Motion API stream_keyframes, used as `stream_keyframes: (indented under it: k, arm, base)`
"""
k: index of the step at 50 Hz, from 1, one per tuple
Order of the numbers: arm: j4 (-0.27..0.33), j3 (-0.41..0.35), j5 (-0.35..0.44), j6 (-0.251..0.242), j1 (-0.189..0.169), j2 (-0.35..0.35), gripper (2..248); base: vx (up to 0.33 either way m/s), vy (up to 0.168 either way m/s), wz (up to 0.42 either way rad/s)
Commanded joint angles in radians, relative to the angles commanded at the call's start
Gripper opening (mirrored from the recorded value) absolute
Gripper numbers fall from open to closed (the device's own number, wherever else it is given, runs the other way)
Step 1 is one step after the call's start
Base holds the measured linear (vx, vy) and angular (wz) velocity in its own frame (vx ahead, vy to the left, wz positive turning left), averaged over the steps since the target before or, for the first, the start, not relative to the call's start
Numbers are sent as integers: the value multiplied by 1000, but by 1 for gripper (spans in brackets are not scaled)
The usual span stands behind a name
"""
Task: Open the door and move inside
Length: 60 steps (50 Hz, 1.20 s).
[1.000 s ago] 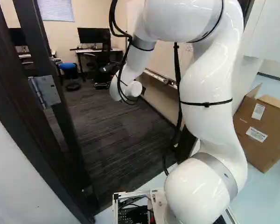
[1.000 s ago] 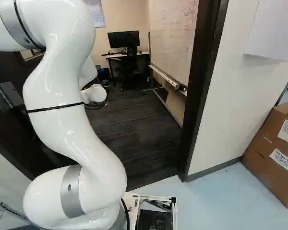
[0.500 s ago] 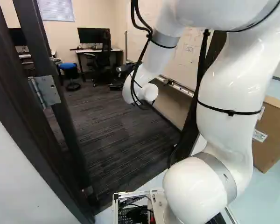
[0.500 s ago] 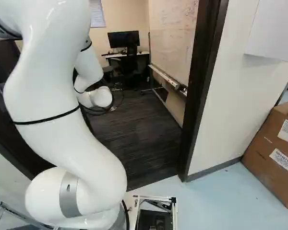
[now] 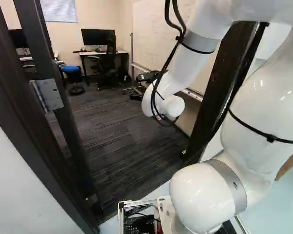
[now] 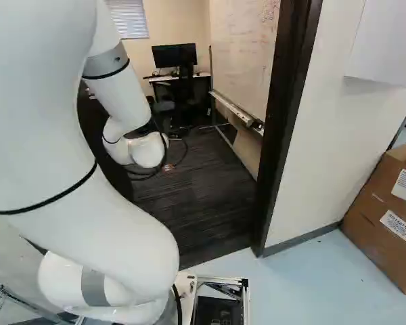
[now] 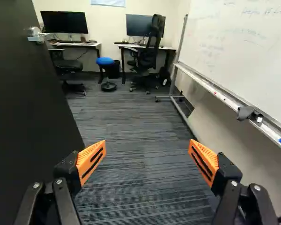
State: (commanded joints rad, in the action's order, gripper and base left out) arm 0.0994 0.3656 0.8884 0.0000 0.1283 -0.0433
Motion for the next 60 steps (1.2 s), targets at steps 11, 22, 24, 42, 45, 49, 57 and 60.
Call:
stream_keyframes:
  k: [11,22,24,42,45,49,57,60]
  arm:
    - [-29,-80,-5,0,-37,-68,247]
    - [-52,-146,-8,0,-67,-124,247]
    - [-56,-157,-9,0,-72,-133,247]
    - [-83,-233,-13,0,-107,-197,247]
    - [-86,-242,-14,0,-111,-205,247]
    - [-90,-252,-14,0,-116,-214,247]
    - [-96,-268,-15,0,-124,-227,247]
    - [-97,-272,-15,0,-125,-231,247]
  base:
    - [0,0,0]
    - [0,0,0]
    - [0,0,0]
    - [0,0,0]
    - [0,0,0]
    - [0,0,0]
    - [0,0,0]
    - [0,0,0]
